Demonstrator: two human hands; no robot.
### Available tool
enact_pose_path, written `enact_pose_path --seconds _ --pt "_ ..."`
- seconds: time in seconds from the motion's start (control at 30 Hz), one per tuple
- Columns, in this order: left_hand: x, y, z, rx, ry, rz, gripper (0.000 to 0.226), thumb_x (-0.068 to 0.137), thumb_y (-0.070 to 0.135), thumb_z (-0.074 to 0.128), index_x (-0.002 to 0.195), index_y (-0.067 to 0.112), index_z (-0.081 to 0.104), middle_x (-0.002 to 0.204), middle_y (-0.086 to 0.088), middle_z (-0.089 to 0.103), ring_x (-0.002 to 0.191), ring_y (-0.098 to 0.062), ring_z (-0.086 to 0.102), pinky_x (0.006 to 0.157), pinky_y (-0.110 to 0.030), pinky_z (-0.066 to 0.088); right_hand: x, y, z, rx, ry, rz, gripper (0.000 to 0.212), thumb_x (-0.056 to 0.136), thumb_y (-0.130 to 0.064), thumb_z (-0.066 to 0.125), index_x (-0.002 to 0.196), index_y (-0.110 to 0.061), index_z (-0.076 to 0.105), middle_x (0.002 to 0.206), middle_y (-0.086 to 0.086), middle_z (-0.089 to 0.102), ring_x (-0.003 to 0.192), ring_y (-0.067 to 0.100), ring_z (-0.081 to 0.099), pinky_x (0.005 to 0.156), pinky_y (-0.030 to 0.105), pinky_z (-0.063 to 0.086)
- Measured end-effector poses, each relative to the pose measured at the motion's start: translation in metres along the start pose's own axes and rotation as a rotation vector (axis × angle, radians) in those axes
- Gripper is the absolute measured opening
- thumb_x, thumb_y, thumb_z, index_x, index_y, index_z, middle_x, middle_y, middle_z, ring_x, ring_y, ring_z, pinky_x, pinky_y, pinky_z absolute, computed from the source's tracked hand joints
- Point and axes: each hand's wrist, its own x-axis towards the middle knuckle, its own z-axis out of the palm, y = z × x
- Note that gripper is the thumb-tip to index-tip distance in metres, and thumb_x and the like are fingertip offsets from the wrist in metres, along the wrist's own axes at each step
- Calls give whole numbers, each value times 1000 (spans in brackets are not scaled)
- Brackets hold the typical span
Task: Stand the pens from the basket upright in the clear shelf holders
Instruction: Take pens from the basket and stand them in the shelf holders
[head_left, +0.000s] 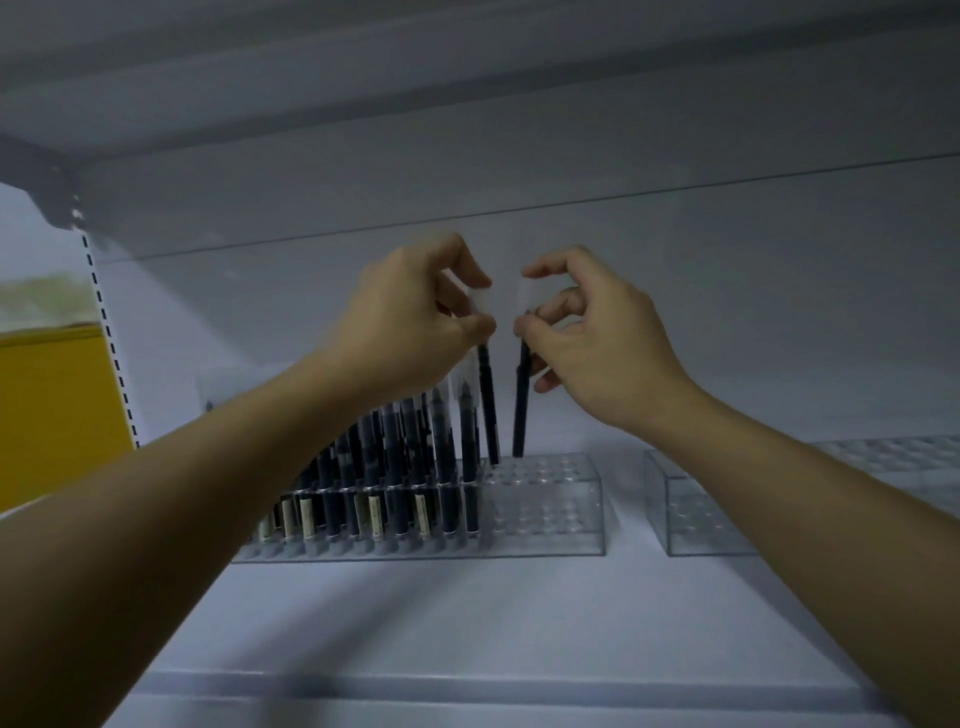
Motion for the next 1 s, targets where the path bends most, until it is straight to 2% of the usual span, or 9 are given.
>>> enact_pose_path --seconds 0.1,0.3,0.4,0.5,0.67,0.73,0.8,0.9,1.0 --pt "-3 -5 7 11 -47 -34 16 89 29 65 84 38 53 79 14 65 68 9 62 46 -3 40 -7 4 2 1 -24 -11 30 89 -15 67 113 -28 54 82 2 65 59 16 67 49 27 57" --pt "-5 -9 10 36 -56 -52 11 93 29 59 84 27 64 82 9 67 75 -1 62 55 -7 44 -19 14 6 -102 -81 -41 32 87 -22 69 109 -39 54 77 -9 64 66 8 67 69 40 60" --pt "-7 -9 11 81 -83 -56 23 95 39 53 87 22 66 86 4 69 70 -5 63 58 -17 46 -22 16 6 -96 -106 -18 30 87 -22 70 108 -38 54 76 -7 65 67 8 67 70 41 59" --pt "-10 -8 9 162 -89 -7 31 96 46 47 88 23 66 94 8 68 59 0 55 56 -16 39 -25 16 7 -93 -146 -1 28 88 -22 68 108 -37 55 80 -6 67 68 12 68 70 42 59" --pt "-16 -7 5 210 -104 63 27 95 47 46 114 35 60 93 22 58 64 11 52 65 -13 41 -28 17 4 -125 -154 -3 29 90 -24 66 113 -39 56 81 -9 68 68 8 69 70 36 59" --pt "-17 -6 6 255 -142 56 27 96 44 46 114 35 63 78 28 55 50 12 52 55 -9 37 -29 17 3 -155 -150 -15 32 90 -24 65 113 -44 56 80 -14 66 66 7 68 66 33 59" --pt "-17 -5 5 253 -146 39 25 96 44 46 109 35 64 81 26 59 48 9 56 49 -9 36 -31 18 1 -207 -157 -31 37 90 -23 62 117 -47 54 80 -15 65 66 6 67 66 31 58" --pt "-17 -5 2 228 -127 27 24 95 46 47 106 34 65 105 14 68 78 -11 67 74 -24 51 -32 19 0 -292 -177 -49 45 90 -24 60 126 -49 50 85 -19 62 69 2 65 69 27 57" --pt "-21 -1 1 269 -124 34 25 94 43 47 110 33 64 107 17 62 102 -10 58 106 -46 37 -32 19 -1 -352 -230 -37 53 90 -26 59 132 -52 40 95 -20 59 77 1 63 73 26 55"
